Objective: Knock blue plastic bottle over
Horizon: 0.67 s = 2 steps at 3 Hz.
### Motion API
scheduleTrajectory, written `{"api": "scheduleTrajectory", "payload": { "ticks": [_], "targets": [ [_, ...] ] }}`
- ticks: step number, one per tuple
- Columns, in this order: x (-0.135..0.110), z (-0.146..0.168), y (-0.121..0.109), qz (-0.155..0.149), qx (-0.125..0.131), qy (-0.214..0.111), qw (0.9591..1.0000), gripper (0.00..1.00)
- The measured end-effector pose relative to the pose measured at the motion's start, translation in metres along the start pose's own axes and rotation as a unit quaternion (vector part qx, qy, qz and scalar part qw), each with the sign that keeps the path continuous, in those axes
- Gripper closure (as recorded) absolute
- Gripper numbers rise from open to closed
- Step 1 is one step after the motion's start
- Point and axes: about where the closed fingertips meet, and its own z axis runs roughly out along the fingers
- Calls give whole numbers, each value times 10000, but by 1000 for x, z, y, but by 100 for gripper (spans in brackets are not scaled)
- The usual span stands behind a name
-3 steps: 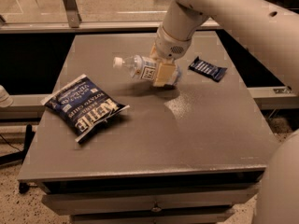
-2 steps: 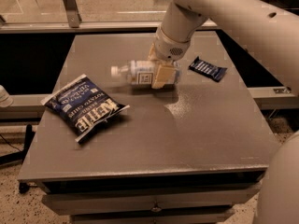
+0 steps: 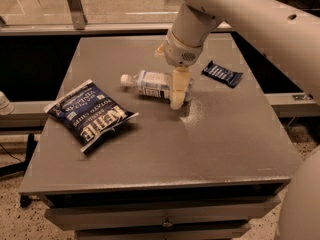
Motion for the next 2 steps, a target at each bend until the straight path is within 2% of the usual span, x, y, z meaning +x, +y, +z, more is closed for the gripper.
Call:
{"api": "scheduleTrajectory", "payload": {
  "ticks": [1,2],
  "targets": [
    [1,-7,0,195,146,-489,9985,0],
    [9,-15,4,706,532,-1464,9853,0]
  ]
}}
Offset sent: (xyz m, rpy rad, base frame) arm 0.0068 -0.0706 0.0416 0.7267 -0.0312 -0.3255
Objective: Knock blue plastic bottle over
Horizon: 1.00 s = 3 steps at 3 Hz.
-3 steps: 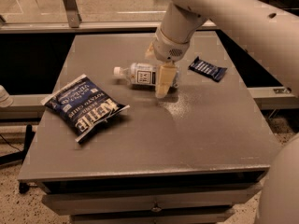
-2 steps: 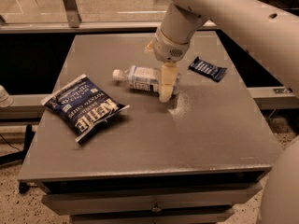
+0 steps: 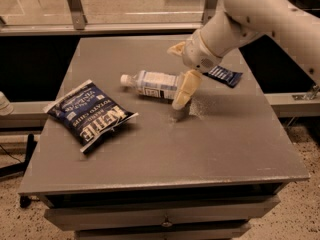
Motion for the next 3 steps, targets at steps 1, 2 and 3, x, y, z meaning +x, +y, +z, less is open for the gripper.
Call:
{"api": "scheduleTrajectory", "payload": {
  "ticks": [1,2,3],
  "targets": [
    [15,-20,-4,553,680,-1113,9899,0],
    [48,-69,-11,968,1481,-1685,9697,0],
    [73,-115,-20,1064,2015,-1843,9561,0]
  ]
}}
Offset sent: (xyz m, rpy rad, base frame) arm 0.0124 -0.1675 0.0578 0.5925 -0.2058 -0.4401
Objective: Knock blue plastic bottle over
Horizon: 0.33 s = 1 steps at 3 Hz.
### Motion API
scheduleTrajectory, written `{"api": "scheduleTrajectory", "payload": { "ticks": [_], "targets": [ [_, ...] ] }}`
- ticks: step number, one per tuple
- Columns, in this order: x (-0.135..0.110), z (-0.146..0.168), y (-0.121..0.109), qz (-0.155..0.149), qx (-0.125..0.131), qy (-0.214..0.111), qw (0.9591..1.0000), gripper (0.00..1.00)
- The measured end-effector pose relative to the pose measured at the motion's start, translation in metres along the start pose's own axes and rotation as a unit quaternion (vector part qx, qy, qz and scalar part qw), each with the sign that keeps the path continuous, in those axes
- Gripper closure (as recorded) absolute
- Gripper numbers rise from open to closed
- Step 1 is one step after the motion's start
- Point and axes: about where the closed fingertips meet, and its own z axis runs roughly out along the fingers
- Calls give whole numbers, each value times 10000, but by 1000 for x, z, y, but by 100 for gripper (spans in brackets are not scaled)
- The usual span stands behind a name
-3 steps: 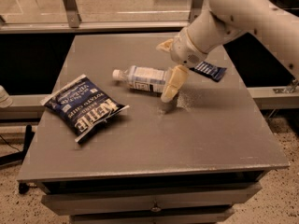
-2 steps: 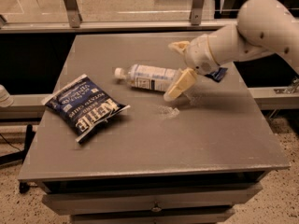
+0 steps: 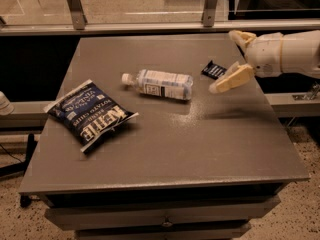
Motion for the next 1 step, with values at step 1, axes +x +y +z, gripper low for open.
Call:
{"api": "scheduleTrajectory", "payload": {
  "ticks": [1],
  "targets": [
    [-1,-3,-2,-8,35,-11,10000,0]
  ]
}}
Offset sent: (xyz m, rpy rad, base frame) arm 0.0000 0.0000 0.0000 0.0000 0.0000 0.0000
